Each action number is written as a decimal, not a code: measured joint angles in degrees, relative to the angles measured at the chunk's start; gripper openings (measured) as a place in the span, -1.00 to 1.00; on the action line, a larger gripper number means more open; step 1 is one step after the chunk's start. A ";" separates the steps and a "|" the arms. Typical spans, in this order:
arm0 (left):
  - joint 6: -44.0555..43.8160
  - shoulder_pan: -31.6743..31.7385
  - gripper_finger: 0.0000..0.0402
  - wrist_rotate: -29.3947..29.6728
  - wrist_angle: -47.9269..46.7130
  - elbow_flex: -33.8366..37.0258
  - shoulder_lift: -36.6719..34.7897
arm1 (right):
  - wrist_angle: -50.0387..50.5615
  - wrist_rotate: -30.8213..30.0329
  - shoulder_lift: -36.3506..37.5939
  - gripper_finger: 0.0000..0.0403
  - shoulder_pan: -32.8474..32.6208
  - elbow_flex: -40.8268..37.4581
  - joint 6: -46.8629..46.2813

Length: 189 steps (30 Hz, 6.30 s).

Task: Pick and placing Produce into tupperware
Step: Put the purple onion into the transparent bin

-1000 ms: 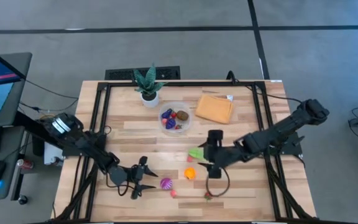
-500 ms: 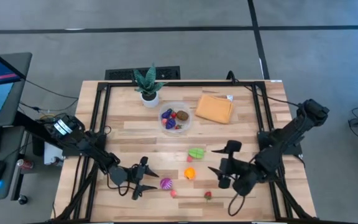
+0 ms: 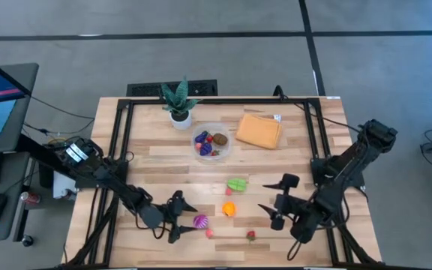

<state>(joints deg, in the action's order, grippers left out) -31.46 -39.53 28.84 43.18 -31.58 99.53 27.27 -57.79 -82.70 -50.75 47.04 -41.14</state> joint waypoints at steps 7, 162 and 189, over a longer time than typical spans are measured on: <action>-2.22 0.00 0.71 1.04 -10.92 -4.70 0.00 | -0.74 -3.96 0.00 0.69 -3.06 -2.54 -2.43; 13.12 7.18 0.15 -2.77 -19.49 -11.34 1.02 | -2.10 -5.22 -0.02 0.64 -3.51 -3.23 -2.46; 38.36 42.06 0.15 -12.45 -22.82 -11.34 -9.35 | -1.96 -5.08 -0.02 0.64 -3.51 -3.22 -2.48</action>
<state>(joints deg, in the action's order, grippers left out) 6.90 2.53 16.39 20.36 -42.92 90.17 25.31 -62.87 -82.71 -54.26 43.82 -43.62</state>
